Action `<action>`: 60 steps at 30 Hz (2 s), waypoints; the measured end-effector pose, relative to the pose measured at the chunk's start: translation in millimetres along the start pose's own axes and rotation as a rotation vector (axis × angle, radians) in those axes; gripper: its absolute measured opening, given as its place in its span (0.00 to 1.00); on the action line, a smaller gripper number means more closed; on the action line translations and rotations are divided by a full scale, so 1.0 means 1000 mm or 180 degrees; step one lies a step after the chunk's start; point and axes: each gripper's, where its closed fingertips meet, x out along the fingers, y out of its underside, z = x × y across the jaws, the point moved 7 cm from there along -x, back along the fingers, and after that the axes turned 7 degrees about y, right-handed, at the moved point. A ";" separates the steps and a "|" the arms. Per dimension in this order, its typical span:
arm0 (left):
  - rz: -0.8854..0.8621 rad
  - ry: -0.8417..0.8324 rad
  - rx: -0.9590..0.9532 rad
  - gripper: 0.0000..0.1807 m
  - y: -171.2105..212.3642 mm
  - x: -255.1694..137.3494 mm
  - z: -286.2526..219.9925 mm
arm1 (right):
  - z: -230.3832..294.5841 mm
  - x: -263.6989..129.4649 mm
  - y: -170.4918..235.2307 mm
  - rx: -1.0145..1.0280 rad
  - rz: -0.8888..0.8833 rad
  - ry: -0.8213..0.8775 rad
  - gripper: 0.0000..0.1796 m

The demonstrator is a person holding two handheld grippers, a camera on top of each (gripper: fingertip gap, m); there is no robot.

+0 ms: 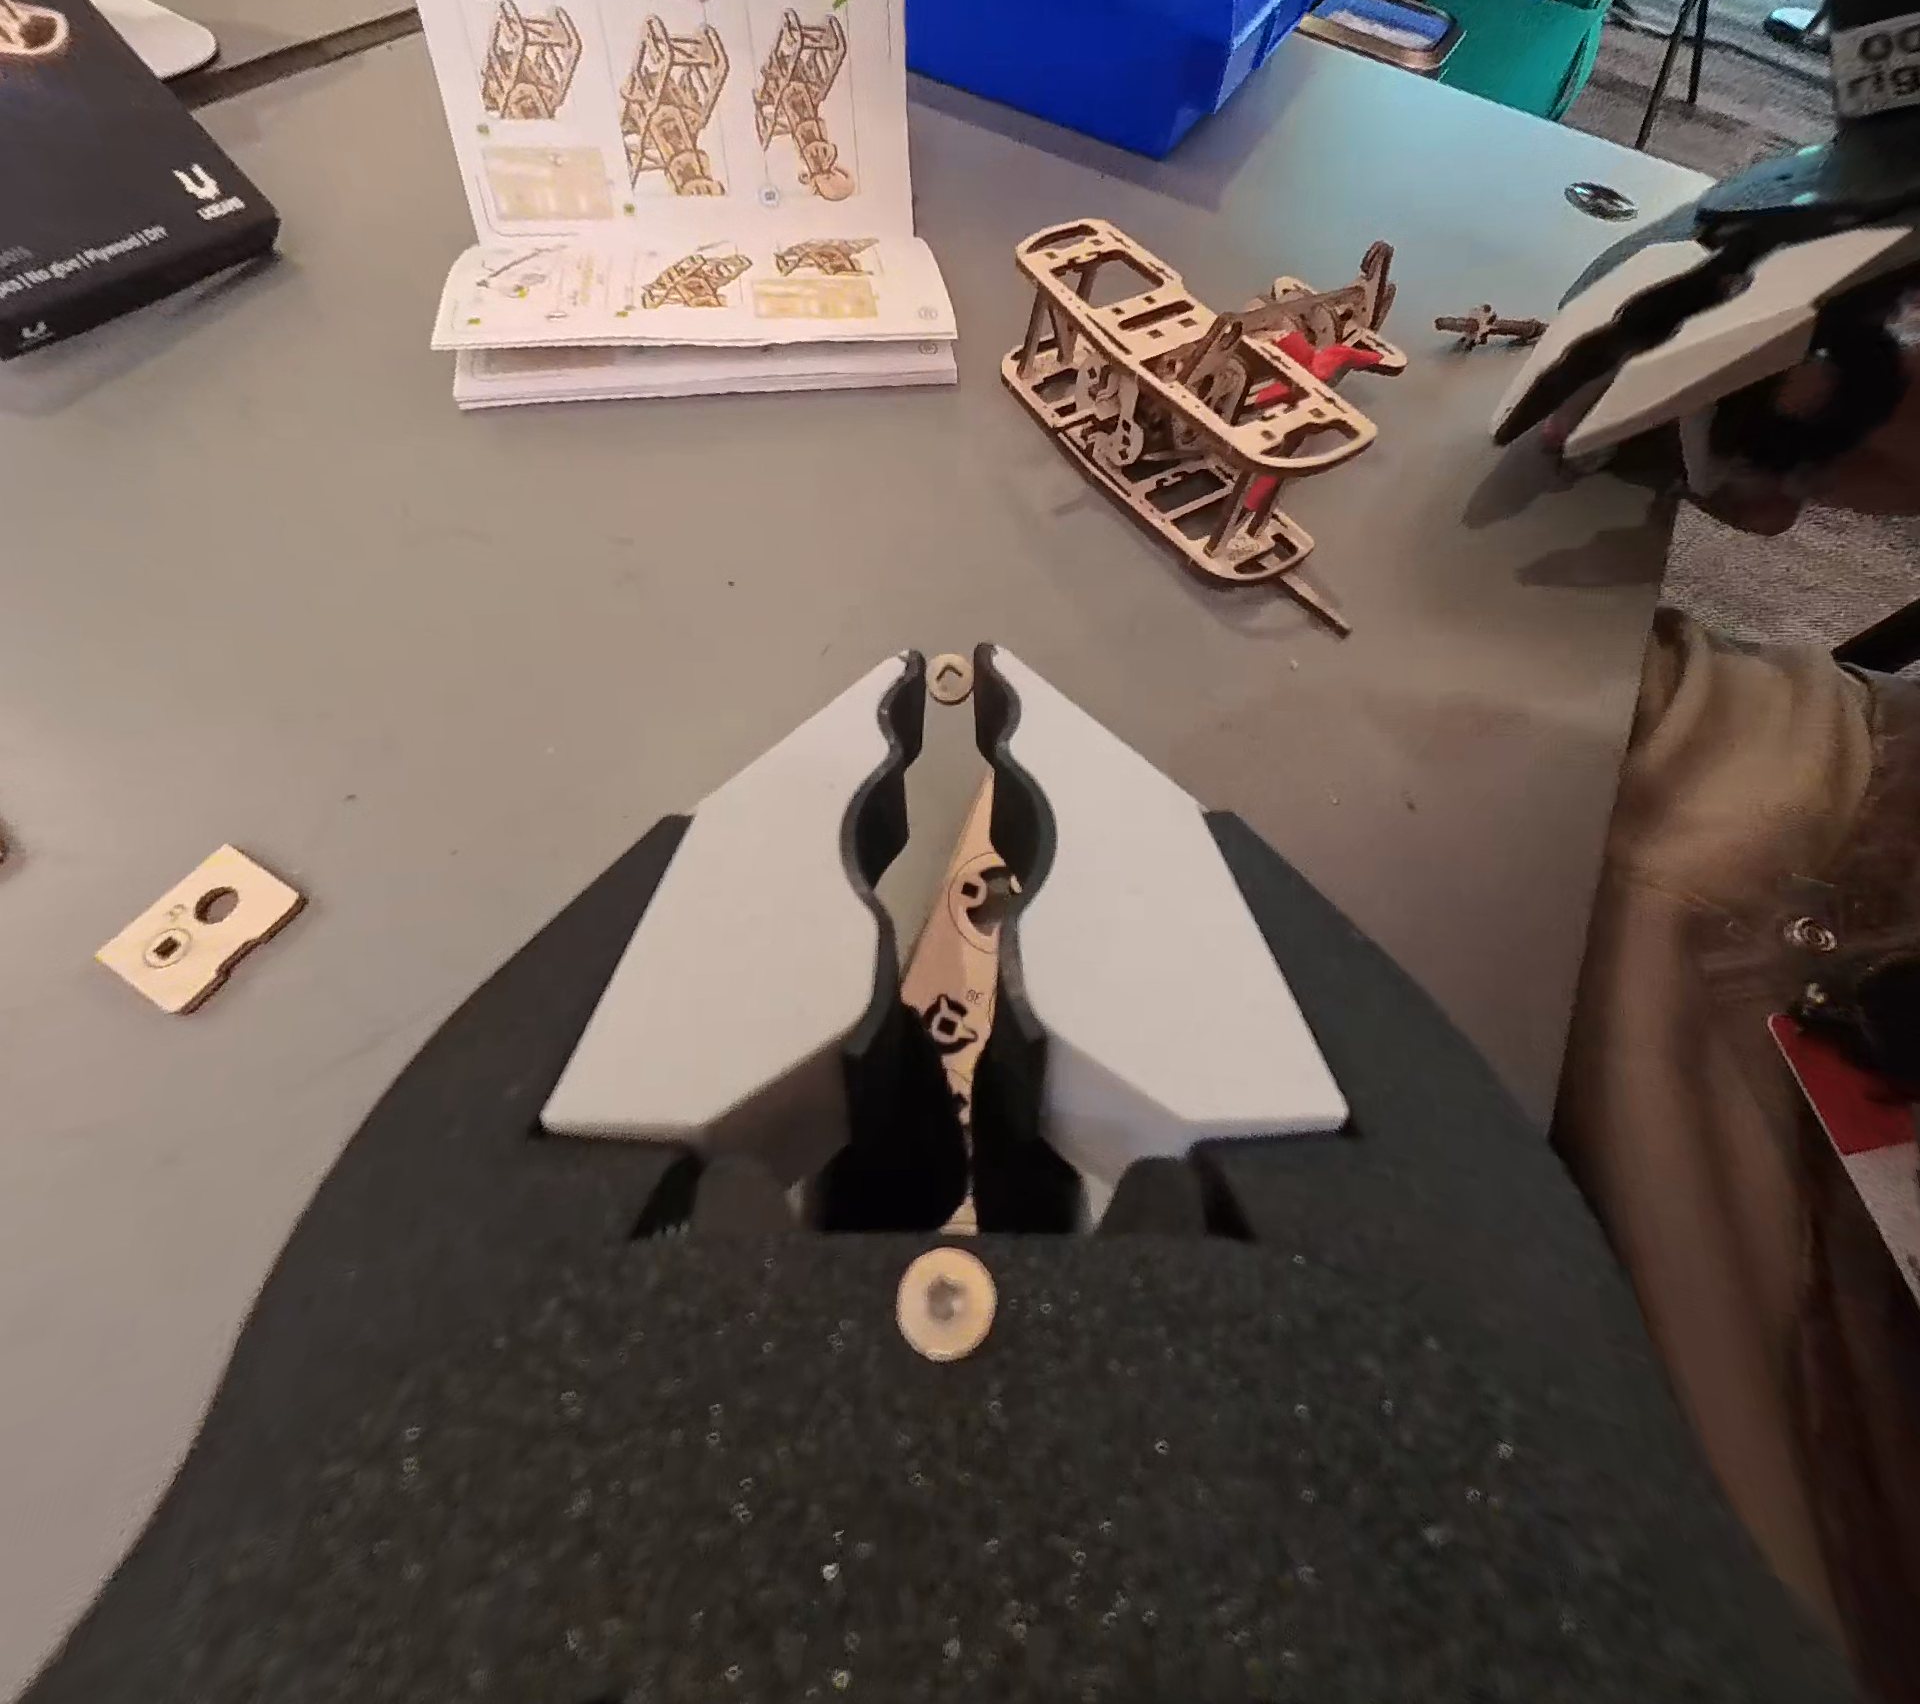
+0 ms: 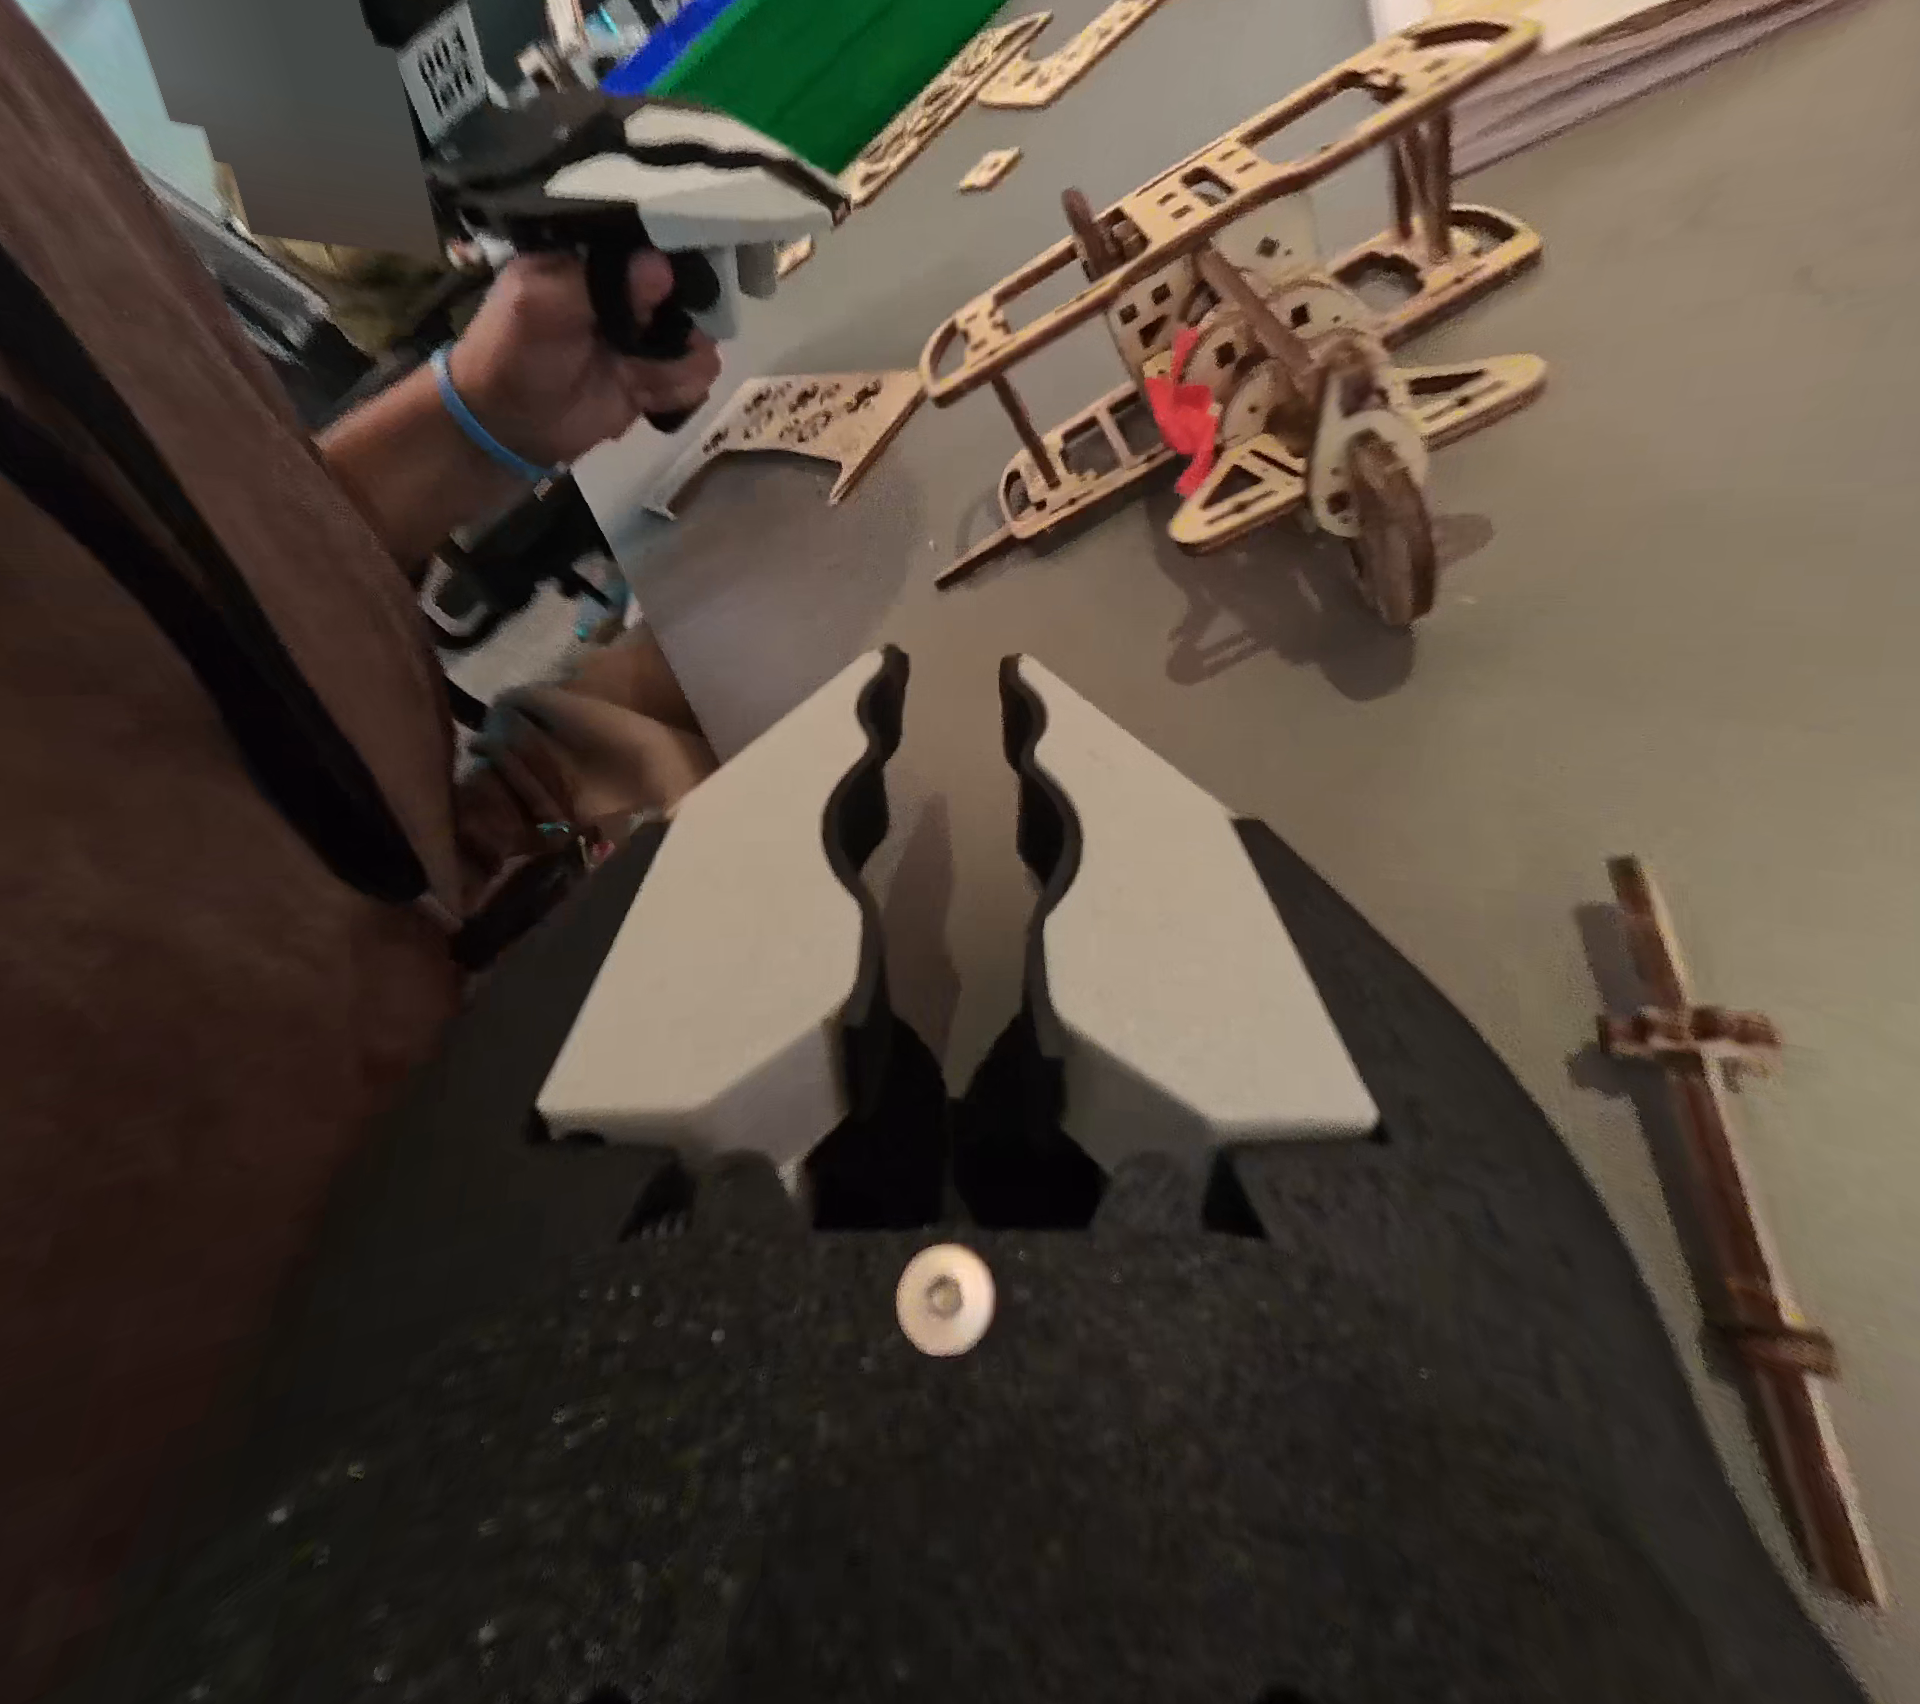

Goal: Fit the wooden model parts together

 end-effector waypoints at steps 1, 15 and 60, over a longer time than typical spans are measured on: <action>0.0005 0.0008 -0.0007 0.04 0.000 0.001 0.000 | -0.003 -0.002 -0.002 0.0152 -0.0044 -0.0042 0.08; 0.0136 0.0008 -0.0001 0.04 0.007 0.013 0.005 | -0.004 -0.003 0.000 0.0013 -0.0079 0.0106 0.05; 0.0160 0.0029 0.0055 0.04 0.001 0.024 0.005 | -0.007 -0.003 -0.001 0.0065 -0.0094 0.0202 0.02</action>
